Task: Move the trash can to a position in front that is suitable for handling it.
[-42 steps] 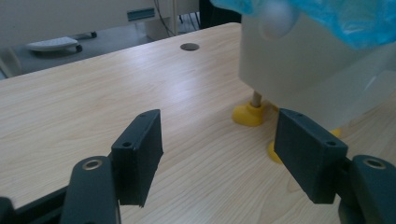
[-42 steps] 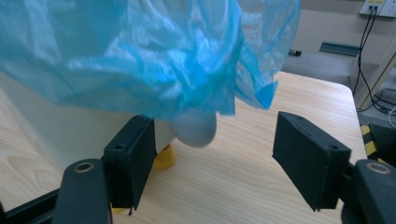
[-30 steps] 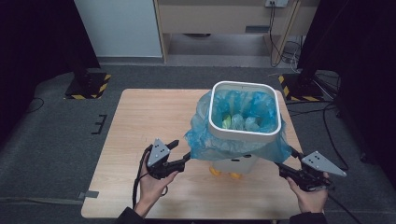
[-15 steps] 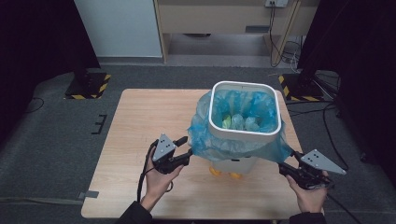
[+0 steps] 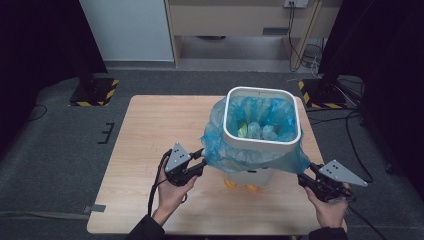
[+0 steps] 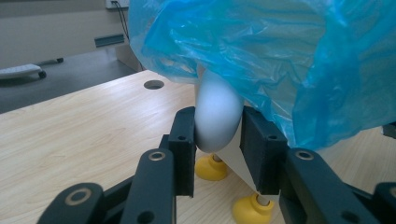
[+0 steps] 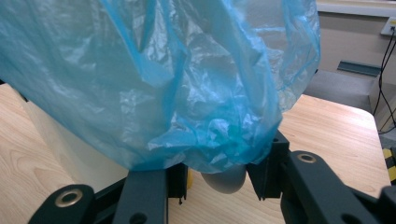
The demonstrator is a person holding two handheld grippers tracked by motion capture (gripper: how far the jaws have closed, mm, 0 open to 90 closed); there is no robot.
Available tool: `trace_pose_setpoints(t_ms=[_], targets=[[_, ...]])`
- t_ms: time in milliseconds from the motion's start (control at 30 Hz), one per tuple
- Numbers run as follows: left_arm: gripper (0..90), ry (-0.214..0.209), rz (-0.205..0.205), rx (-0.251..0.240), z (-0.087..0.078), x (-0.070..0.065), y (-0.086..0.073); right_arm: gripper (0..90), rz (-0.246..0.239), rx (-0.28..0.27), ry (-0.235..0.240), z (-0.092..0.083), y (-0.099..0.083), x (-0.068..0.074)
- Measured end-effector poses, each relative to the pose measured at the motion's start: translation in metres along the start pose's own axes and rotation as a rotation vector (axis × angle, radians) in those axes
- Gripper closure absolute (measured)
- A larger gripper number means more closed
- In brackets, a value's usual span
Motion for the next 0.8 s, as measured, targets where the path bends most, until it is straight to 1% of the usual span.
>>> trace_pose_setpoints(t_ms=[133,233,300,367,433,567,600,633,700,800], targets=[[67.6,0.000,0.011,-0.012,-0.004,-0.002,0.003,64.8,-0.011,-0.001,0.001,0.000,0.000,0.001],[67.9,-0.003,0.013,-0.011,-0.005,-0.001,0.005,65.4,0.001,-0.007,0.000,0.000,0.000,0.003],[67.9,0.004,0.019,-0.013,-0.006,-0.002,0.004,65.5,0.002,-0.008,0.001,0.000,0.000,0.004],[68.0,0.007,0.018,-0.013,-0.007,-0.002,0.003,65.9,0.003,-0.019,-0.001,0.001,0.000,0.006],[68.0,0.009,0.017,-0.012,-0.008,-0.001,0.003,66.0,-0.001,-0.017,0.003,0.001,0.001,0.008],[68.0,0.015,0.016,-0.006,-0.012,0.002,0.003,66.1,0.001,-0.021,0.010,0.004,0.000,0.010],[68.0,0.019,0.014,-0.004,-0.015,0.005,0.002,66.1,0.004,-0.023,0.016,0.006,0.000,0.013],[68.0,0.022,0.014,-0.001,-0.016,0.006,0.002,66.1,-0.007,-0.022,0.017,0.007,0.000,0.014],[67.9,0.025,0.012,0.001,-0.018,0.007,0.001,66.1,-0.004,-0.022,0.022,0.008,0.000,0.016],[67.9,0.042,0.005,0.004,-0.024,0.012,-0.001,66.2,-0.008,-0.021,0.031,0.013,0.000,0.022]])
Point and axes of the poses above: each handheld gripper's, and its own axes: z roughly forward along the jaws, y roughly out of its top, x roughly to its left, the point moved 4 cm from there along z, roughly forward along the jaws, and after that the axes turned 8 degrees about z, right-handed, at the moved point
